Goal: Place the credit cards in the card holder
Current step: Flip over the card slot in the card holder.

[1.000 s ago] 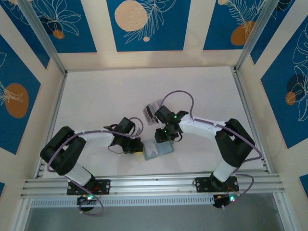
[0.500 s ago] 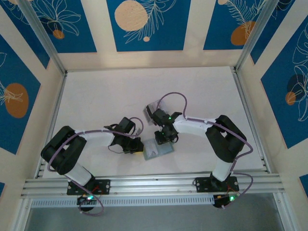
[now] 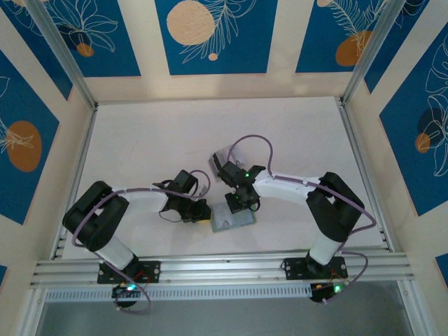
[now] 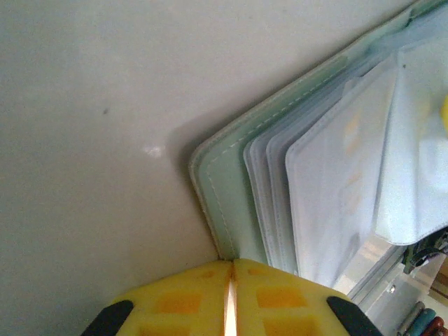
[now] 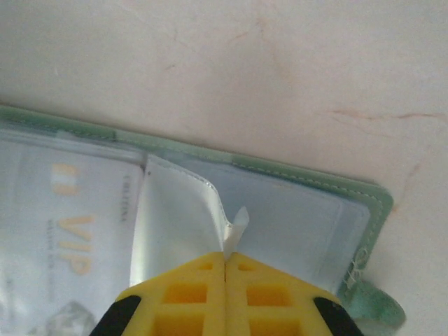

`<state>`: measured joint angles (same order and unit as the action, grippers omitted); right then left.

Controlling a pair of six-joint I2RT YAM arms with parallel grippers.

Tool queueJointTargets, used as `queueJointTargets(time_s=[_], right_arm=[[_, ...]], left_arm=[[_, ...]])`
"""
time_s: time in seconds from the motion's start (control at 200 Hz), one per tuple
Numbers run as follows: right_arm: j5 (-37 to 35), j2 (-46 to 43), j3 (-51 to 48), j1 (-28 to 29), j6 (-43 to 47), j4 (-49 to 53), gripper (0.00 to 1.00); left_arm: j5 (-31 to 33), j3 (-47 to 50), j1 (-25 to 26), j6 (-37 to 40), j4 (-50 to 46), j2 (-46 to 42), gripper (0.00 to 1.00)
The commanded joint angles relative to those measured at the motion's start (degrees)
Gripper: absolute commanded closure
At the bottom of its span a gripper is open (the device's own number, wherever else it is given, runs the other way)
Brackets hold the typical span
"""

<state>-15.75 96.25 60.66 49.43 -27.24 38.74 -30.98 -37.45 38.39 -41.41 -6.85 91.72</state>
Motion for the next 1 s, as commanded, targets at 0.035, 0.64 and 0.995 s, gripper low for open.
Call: queueJointTargets(time_s=[0.035,0.64,0.995], right_arm=[[-0.2,-2.0,4.0,1.8,-0.6,3.8,1.00],[22.8,3.9,3.8,0.9,-8.7,-5.7,0.68],[36.4,-0.3,-0.3,-2.1,-11.0,-16.8,0.47]], left_arm=[[4.8,0.7,1.6,0.5,1.7,3.0,0.89],[3.6,2.3,2.7,-4.4,6.8,2.9,0.89],[1.0,7.2,-0.6,-8.6,10.4,-2.6,0.86]])
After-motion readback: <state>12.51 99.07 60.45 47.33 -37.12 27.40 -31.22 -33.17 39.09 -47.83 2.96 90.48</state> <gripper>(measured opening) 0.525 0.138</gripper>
